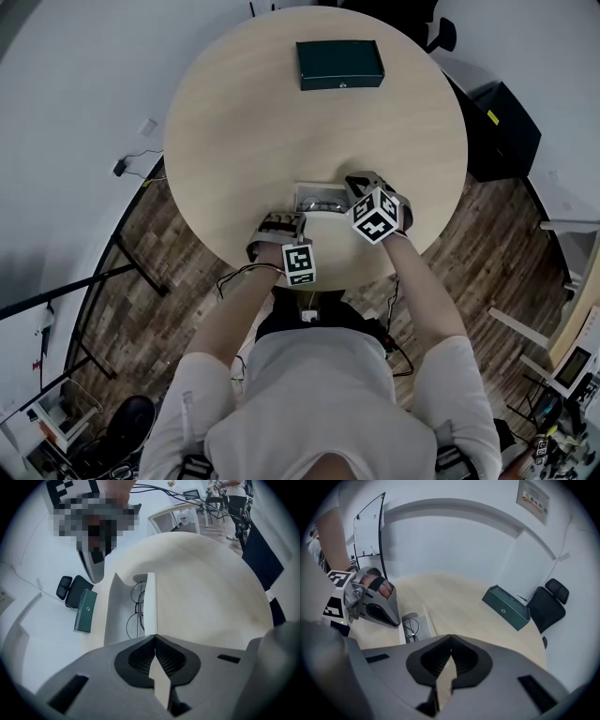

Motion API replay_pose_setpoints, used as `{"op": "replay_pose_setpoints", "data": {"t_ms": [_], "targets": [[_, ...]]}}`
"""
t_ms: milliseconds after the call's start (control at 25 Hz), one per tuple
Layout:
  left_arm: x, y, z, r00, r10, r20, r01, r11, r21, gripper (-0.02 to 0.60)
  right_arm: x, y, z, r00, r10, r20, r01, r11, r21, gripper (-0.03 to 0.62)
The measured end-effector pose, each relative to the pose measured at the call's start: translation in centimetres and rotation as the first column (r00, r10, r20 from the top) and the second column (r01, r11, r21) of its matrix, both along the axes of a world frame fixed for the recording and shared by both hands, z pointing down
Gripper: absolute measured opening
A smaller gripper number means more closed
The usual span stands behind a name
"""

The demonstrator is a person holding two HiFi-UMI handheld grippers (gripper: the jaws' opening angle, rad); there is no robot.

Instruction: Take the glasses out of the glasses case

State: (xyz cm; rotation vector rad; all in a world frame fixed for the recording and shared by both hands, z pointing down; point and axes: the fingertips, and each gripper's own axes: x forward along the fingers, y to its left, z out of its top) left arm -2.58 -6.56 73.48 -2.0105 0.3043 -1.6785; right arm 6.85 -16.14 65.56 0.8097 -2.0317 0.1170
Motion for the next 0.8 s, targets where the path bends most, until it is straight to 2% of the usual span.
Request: {"op": "replay_pose_setpoints", "data": {"t_ms": [200, 440, 600, 640, 720, 800], "targets": [[0.0, 0.1, -0.1, 1.0, 0.005, -0.001, -0.005, 1.0, 0.005, 0.009, -0.9, 1.2, -1.1, 0.999, -0.033, 0.021, 0.033, 0.999, 0.021, 0.012], [0.0, 0.1, 0.0, 1.0, 0.002, -0.008, -0.002, 1.0, 0.012, 0.009, -3.1, 3.4, -0.3, 0.989, -0.146, -0.029, 0.146, 0.989, 0.006, 0.013], [0.0, 0.2, 0.1, 1.0, -0.001, -0.014, 0.001, 1.0, 0.011, 0.009, -4.3, 4.9, 1.3, 0.966, -0.242, -0.085, 0.239, 0.97, -0.049, 0.015], [0.1, 0.2, 0.1, 1.0, -0.007, -0.016, 0.007, 1.0, 0.007, 0.009, -4.6, 5.4, 2.0, 0.955, -0.274, -0.11, 0.268, 0.961, -0.071, 0.025], [0.1, 0.1, 0.0, 1.0, -0.016, -0.023, 0.016, 1.0, 0.0, 0.009, -4.9, 6.2, 3.3, 0.937, -0.318, -0.146, 0.304, 0.946, -0.111, 0.104], [0.1, 0.0, 0.0, 0.999, -0.016, -0.027, 0.016, 1.0, 0.002, 0.009, -5.2, 6.5, 4.0, 0.926, -0.338, -0.171, 0.321, 0.94, -0.119, 0.095]]}}
